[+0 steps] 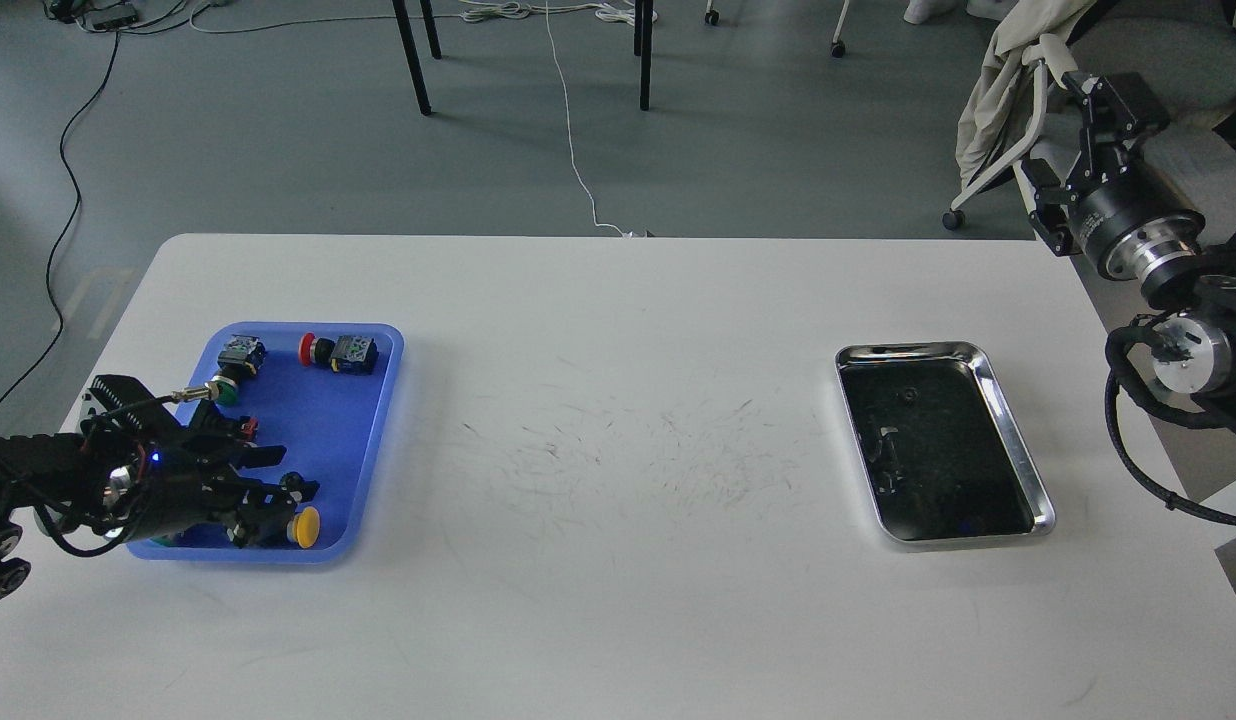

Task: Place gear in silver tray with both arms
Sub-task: 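Lower the left gripper and close it on the small black gear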

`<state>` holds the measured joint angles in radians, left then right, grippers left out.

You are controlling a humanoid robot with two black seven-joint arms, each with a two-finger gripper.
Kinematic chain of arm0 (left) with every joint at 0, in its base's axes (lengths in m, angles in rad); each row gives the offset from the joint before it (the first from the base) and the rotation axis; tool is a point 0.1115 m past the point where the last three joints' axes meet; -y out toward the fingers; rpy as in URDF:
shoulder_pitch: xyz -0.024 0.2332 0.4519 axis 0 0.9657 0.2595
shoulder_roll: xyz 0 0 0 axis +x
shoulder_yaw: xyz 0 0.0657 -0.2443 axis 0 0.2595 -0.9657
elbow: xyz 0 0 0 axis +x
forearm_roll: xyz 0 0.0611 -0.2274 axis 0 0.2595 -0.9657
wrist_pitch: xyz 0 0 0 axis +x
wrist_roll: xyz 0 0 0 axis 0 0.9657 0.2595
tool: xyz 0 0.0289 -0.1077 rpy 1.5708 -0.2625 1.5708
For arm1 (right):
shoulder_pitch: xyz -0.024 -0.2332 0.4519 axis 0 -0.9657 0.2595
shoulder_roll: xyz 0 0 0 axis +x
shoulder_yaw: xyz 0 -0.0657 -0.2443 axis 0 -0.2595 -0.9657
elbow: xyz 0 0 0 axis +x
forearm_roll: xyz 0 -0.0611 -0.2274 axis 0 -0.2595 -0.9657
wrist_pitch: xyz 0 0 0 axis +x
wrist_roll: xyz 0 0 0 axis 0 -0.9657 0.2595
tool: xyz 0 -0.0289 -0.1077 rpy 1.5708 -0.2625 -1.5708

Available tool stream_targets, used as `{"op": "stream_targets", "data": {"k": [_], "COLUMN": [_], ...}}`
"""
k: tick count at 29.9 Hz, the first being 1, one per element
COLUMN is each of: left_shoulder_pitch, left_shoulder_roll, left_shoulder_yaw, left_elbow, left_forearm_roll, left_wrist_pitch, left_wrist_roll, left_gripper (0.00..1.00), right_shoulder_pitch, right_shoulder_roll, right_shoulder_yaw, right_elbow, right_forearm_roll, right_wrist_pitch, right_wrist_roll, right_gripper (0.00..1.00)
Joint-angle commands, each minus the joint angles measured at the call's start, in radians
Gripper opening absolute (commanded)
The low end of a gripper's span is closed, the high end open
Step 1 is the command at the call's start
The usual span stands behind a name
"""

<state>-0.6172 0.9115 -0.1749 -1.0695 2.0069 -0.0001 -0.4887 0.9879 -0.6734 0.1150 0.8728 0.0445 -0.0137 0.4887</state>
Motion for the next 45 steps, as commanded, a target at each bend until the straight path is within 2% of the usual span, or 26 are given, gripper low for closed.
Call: {"op": "stream_targets", "data": {"k": [1, 8, 34, 45], "left_shoulder_pitch": [0.001, -0.003, -0.015, -0.016], "left_shoulder_roll": [0.000, 0.000, -0.009, -0.010], "left_shoulder_yaw": [0.003, 0.025, 0.021, 0.018], "left_elbow": [0.000, 0.000, 0.002, 0.002], "left_forearm_roll": [0.003, 0.023, 0.043, 0.044], "left_wrist_pitch": [-0.001, 0.000, 0.002, 0.002], "left_wrist_roll": [0.000, 0.000, 0.000, 0.000], "left_gripper": [0.47, 0.46, 0.23, 0.18], "right_shoulder_pitch": [0.000, 0.000, -0.003, -0.003], "right_shoulder_roll": [0.000, 0.000, 0.000, 0.000], "right_shoulder_yaw": [-0.001, -0.003, -0.005, -0.005], "right_elbow": [0.000, 0.000, 0.000, 0.000], "right_forearm_roll": [0.000, 0.000, -0.002, -0.023], "right_wrist_pitch": [0.000, 0.000, 0.000, 0.000], "right_wrist_roll": [0.000, 0.000, 0.000, 0.000], "right_gripper": [0.96, 0.96, 0.96, 0.96]}}
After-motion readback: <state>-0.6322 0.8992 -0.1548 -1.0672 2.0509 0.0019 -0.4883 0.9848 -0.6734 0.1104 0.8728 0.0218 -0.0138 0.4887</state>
